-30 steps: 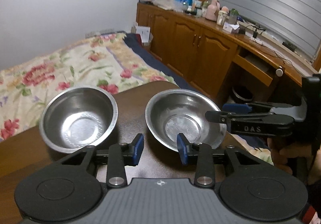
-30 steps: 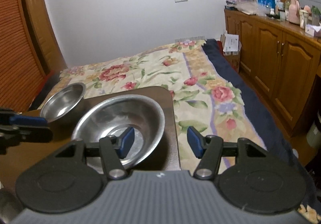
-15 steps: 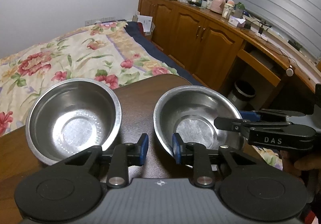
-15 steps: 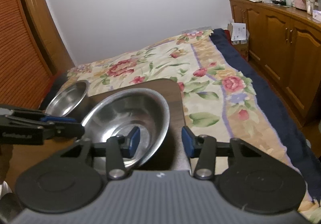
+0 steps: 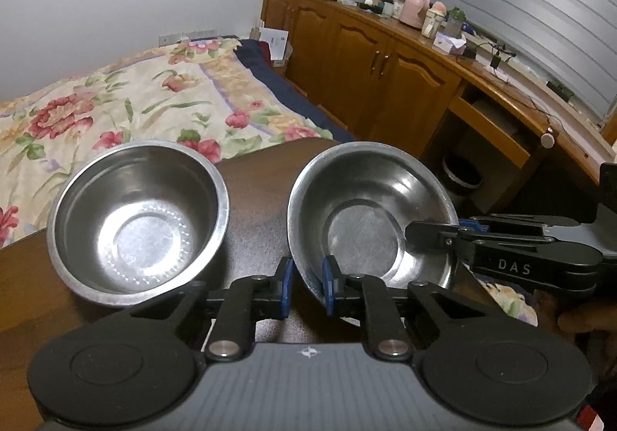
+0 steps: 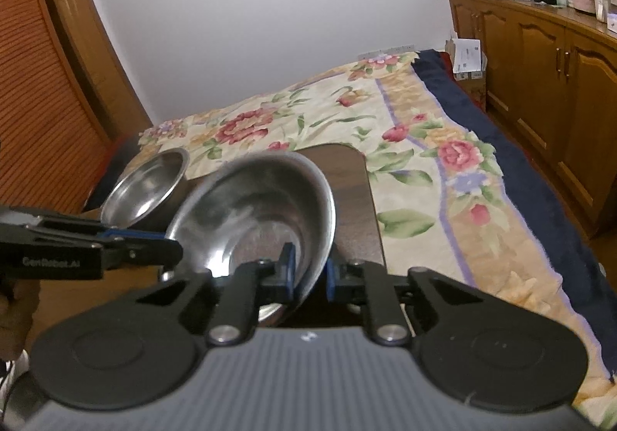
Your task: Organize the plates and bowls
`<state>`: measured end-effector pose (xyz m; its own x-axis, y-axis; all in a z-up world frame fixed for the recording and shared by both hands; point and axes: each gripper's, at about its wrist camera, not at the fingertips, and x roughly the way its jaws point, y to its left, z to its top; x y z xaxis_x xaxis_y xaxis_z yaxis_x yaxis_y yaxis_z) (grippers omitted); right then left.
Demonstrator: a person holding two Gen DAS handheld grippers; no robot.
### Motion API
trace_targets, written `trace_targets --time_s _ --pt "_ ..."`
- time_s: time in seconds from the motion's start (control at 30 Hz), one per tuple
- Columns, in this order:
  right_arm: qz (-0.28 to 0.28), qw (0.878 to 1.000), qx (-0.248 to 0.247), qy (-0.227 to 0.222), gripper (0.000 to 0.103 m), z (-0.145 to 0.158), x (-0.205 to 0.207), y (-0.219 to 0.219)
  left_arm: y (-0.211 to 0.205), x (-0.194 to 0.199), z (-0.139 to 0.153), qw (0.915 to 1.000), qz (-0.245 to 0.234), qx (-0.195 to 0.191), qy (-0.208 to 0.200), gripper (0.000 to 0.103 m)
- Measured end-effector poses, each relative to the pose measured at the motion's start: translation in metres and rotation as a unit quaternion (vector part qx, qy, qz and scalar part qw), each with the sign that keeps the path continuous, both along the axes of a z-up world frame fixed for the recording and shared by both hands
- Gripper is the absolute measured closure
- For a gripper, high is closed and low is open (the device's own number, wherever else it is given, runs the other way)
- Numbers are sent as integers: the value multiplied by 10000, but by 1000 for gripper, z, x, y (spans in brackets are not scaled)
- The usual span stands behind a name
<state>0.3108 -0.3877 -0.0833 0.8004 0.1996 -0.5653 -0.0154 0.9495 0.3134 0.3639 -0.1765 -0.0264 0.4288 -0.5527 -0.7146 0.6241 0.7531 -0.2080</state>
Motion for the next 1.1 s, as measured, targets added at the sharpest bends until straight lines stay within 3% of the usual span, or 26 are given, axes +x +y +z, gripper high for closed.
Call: trace_targets --time_s 0.7,1.1 --pt "-46 9985 -58 -542 87 49 -30 11 29 -48 66 9975 68 -433 -556 86" --pt "98 9981 127 -593 87 57 -51 24 58 -89 81 9963 142 -453 -714 86"
